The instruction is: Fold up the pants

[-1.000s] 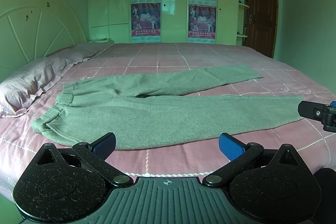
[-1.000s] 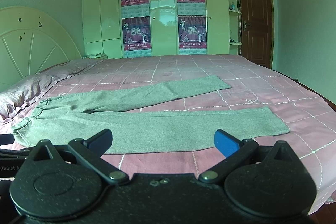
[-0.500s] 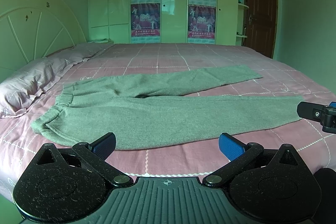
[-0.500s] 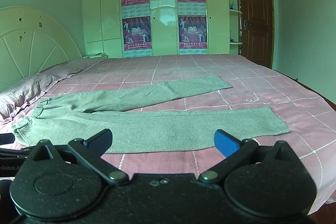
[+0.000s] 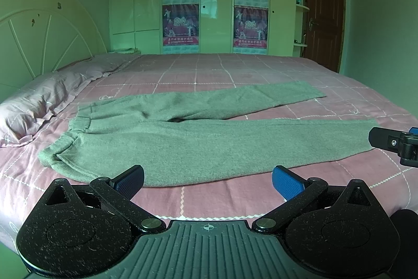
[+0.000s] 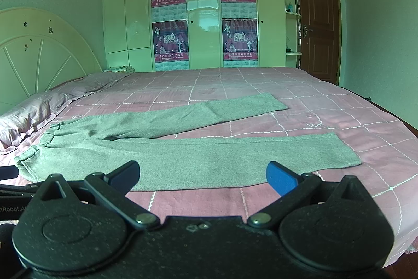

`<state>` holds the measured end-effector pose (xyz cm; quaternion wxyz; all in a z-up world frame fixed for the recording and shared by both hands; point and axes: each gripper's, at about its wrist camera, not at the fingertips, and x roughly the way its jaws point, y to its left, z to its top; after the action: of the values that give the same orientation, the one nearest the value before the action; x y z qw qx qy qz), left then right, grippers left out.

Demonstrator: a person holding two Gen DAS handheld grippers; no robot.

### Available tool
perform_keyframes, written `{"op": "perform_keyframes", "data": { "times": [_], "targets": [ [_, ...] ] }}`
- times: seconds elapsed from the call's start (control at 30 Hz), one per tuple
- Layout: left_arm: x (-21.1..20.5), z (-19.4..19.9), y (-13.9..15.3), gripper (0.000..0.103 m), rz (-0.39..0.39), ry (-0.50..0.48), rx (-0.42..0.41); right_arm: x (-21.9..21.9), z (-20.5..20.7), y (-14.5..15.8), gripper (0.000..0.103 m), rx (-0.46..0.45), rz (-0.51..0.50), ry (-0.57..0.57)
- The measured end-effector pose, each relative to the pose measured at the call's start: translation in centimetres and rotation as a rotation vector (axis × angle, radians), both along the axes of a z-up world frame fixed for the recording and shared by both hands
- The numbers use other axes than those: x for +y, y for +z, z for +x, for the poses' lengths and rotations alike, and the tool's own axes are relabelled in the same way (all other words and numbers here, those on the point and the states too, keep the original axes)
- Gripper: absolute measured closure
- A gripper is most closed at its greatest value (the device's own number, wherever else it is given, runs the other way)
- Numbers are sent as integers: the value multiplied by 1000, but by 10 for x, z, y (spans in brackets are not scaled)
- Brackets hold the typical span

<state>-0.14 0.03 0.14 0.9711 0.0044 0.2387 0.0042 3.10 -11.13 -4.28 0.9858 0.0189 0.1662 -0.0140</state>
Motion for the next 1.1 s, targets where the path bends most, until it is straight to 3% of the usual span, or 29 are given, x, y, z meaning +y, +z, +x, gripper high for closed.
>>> {"op": "perform_keyframes", "data": {
  "times": [1.1],
  "targets": [
    [-1, 1, -1, 0, 5, -2, 8, 9, 0, -12, 6, 3, -1, -1]
  ]
}}
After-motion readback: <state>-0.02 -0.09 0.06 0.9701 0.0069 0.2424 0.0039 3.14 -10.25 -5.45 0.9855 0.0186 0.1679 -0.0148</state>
